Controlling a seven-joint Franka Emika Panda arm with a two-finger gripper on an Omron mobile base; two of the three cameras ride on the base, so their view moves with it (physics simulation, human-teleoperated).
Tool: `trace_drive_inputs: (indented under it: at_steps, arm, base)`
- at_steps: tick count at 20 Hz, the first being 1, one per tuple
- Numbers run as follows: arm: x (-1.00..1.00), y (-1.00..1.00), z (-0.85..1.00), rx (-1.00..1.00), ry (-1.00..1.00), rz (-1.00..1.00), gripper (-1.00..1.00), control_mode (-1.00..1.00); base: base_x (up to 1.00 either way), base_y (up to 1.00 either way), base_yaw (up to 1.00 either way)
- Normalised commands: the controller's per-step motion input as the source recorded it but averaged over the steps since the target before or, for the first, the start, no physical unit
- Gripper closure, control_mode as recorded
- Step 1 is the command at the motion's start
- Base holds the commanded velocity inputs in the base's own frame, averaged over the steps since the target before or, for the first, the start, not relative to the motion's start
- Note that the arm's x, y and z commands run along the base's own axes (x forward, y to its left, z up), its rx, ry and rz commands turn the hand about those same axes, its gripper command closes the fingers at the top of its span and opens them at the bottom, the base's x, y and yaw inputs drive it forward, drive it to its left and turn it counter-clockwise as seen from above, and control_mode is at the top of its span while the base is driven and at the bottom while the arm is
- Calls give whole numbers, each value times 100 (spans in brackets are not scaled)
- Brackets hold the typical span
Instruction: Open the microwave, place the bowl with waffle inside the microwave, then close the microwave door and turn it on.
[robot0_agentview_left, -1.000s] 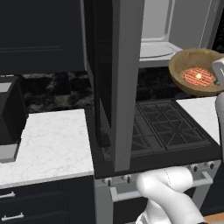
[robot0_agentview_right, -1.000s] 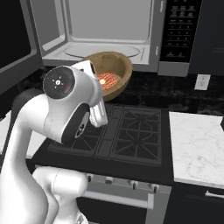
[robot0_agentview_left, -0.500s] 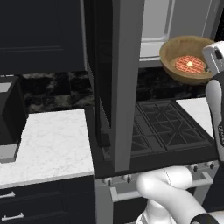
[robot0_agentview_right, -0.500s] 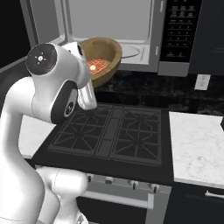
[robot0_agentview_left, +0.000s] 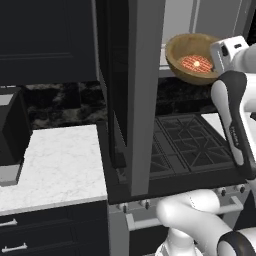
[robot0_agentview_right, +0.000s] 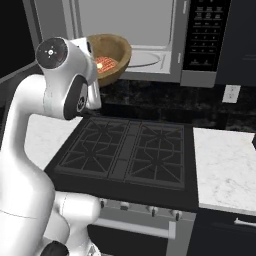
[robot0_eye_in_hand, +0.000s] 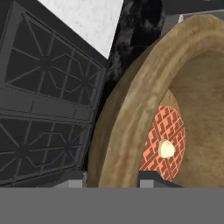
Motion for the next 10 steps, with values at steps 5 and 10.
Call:
trace_drive_inputs:
  at_steps: [5,10]
  arm:
    - [58,2,3,11,0,0,100,-100]
    - [66,1,0,2,1,0,100,-100]
  base:
    - [0,0,0]
    - [0,0,0]
